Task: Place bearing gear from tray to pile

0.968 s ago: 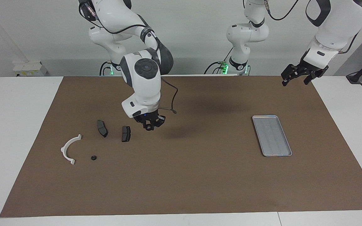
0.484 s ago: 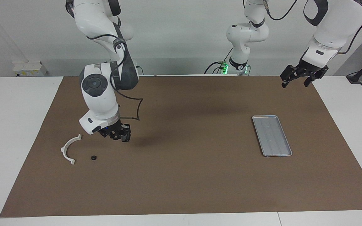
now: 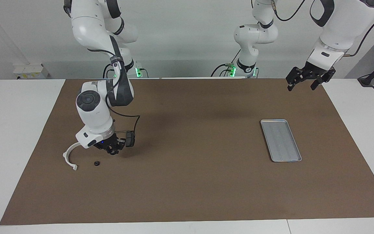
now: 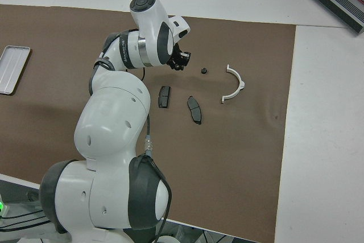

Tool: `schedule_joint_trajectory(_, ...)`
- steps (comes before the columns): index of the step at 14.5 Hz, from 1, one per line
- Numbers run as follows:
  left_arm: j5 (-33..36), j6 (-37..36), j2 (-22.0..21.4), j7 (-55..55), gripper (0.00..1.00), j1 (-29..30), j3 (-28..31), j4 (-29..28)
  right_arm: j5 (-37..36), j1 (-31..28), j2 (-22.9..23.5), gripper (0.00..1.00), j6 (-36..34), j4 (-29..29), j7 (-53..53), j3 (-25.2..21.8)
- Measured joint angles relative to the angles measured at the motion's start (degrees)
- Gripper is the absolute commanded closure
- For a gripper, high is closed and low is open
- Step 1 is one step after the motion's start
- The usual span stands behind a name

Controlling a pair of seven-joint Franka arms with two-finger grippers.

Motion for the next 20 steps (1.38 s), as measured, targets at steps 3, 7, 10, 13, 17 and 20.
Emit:
schedule_joint_trajectory(3,0.0,0.0,0.0,0.0,0.0,0.0,0.0,0.0,0.0,-1.0,2.0,1.0,3.1,-0.7,-0.1,0.0)
schedule_joint_trajectory(7,0.0,0.0,0.0,0.0,0.0,0.0,0.0,0.0,0.0,-1.0,4.8,1.0,6.4,-0.8,-0.1,0.0)
schedule_joint_trajectory(10,0.0,0.0,0.0,0.0,0.0,0.0,0.0,0.0,0.0,-1.0,5.4,1.0,7.7,-0.8,-0.1,0.0)
schedule_joint_trajectory(13,0.0,0.0,0.0,0.0,0.0,0.0,0.1,0.0,0.0,-1.0,5.4,0.48,7.7,-0.8,0.1,0.0)
schedule_joint_trajectory(17,0.0,0.0,0.0,0.0,0.0,0.0,0.1,0.0,0.0,-0.8,5.3,0.0,7.7,-0.8,0.7,0.2)
schedule_joint_trajectory(20,0.0,0.0,0.0,0.0,0.0,0.0,0.1,0.0,0.0,-0.7,3.9,0.0,7.1,-0.7,0.8,0.3)
